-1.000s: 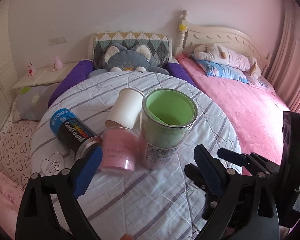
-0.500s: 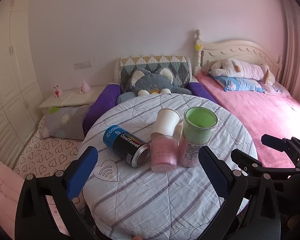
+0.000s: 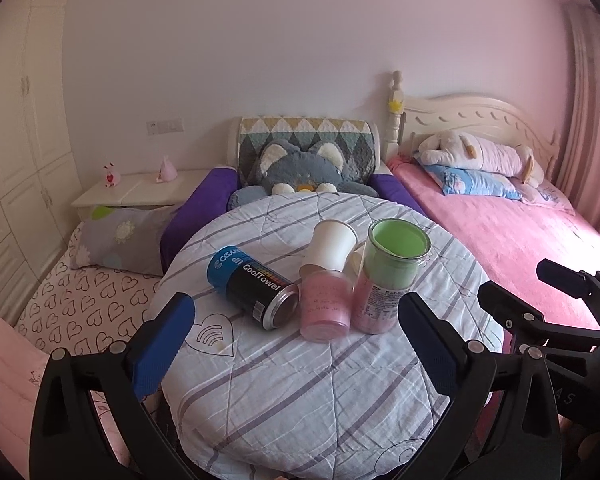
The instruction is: Flip cup upright
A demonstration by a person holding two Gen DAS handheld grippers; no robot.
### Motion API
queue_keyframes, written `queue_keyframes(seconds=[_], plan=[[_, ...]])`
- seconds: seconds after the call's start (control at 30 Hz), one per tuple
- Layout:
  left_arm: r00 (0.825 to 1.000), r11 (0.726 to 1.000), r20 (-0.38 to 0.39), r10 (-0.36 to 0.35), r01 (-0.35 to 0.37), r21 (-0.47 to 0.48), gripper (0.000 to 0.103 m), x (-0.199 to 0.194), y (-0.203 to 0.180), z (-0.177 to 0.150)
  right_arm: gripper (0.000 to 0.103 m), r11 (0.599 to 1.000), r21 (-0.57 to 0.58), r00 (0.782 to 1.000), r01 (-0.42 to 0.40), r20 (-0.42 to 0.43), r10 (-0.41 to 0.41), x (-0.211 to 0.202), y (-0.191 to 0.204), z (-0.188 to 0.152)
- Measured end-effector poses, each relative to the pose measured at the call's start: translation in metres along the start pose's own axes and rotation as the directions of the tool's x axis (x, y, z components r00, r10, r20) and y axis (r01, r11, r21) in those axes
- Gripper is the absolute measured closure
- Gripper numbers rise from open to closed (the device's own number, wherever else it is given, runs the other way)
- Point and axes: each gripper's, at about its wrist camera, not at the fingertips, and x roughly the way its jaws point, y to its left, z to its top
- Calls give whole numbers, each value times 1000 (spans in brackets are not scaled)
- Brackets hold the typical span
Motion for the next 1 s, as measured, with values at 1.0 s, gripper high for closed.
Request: queue_keyframes(seconds=[1.0], plan=[[998,998,33,48,-49,28,0,4,-13,-1,20,1000,21,998,-21,68,20,3,-7,0]])
